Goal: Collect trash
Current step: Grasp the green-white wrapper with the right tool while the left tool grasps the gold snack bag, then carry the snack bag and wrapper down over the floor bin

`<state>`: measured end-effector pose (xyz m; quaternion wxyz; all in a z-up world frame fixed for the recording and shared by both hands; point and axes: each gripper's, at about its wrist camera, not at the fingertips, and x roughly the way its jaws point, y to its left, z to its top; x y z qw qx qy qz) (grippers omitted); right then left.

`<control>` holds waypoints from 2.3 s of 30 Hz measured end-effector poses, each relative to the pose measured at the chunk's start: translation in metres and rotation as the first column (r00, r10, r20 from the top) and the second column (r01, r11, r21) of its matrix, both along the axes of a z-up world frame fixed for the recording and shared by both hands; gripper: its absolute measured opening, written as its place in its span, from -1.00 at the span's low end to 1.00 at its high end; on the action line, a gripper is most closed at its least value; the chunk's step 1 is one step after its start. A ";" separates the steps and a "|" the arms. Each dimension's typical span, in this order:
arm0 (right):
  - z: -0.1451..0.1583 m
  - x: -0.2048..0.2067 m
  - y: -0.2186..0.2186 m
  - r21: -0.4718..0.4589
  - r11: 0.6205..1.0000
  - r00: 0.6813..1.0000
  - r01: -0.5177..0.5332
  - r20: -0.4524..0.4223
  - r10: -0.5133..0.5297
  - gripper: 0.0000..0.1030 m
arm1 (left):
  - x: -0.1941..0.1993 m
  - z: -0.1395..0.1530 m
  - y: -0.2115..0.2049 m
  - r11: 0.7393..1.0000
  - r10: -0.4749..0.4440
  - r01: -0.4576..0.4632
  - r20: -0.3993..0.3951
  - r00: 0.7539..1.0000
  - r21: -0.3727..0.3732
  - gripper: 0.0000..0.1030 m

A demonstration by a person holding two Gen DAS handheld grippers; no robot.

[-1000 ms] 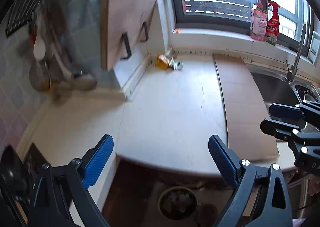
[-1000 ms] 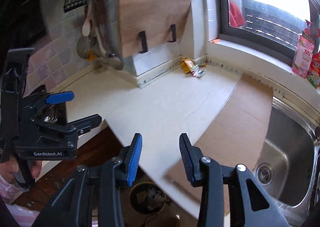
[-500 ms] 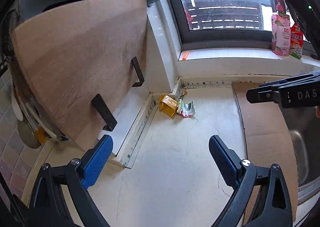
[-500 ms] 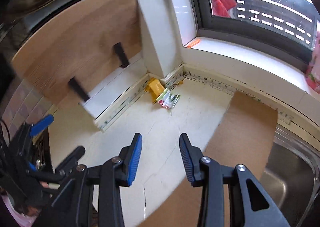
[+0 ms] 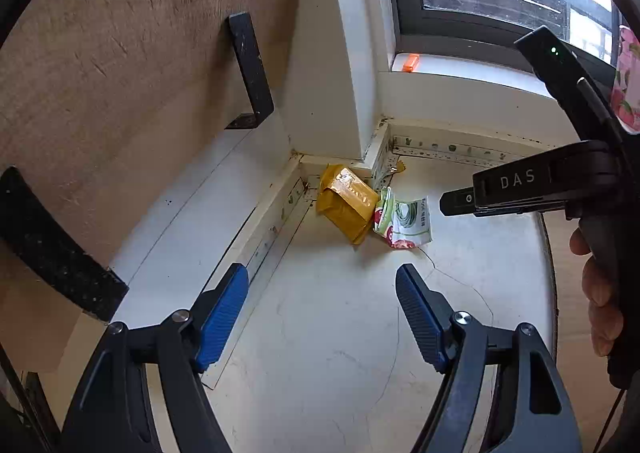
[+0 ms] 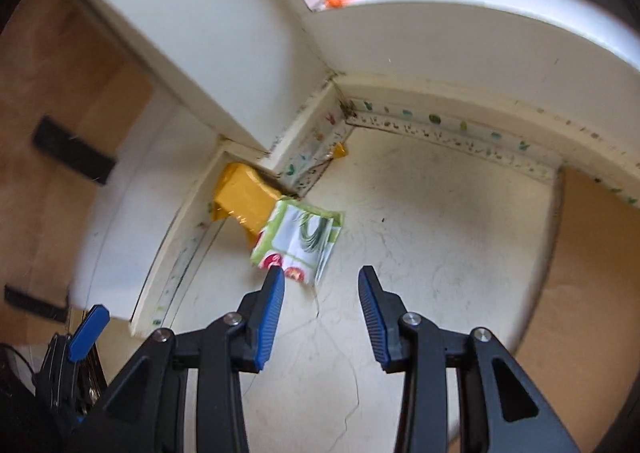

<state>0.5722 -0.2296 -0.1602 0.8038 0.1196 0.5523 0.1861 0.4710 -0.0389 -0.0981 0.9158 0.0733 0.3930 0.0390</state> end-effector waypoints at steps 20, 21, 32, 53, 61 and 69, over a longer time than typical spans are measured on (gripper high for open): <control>-0.030 0.017 0.003 0.043 0.999 1.000 0.019 0.000 -0.019 -0.92 | 0.027 -0.012 -0.001 1.000 -0.018 0.018 -0.013 1.000 0.002 0.48; -0.026 0.014 -0.004 0.042 0.999 0.999 0.030 0.014 -0.031 -0.92 | 0.030 -0.013 -0.001 1.000 -0.016 0.016 -0.012 1.000 -0.006 0.54; -0.004 0.003 -0.069 0.077 0.988 0.988 0.133 0.070 -0.138 -0.93 | 0.080 -0.033 -0.003 0.986 0.106 -0.112 -0.058 0.993 -0.122 0.75; -0.001 -0.021 -0.085 0.094 0.989 0.990 0.114 0.078 -0.122 -0.93 | 0.150 -0.087 -0.023 0.985 0.167 -0.171 -0.091 0.982 -0.036 0.03; -0.005 -0.023 -0.075 0.089 0.988 0.988 0.125 0.077 -0.132 -0.93 | 0.139 -0.074 -0.029 0.996 0.082 -0.084 -0.090 0.993 -0.027 -0.35; 0.007 -0.044 -0.062 0.089 0.990 0.988 0.108 0.096 -0.117 -0.93 | 0.096 -0.049 -0.029 0.999 0.013 -0.016 -0.083 0.996 -0.045 -0.36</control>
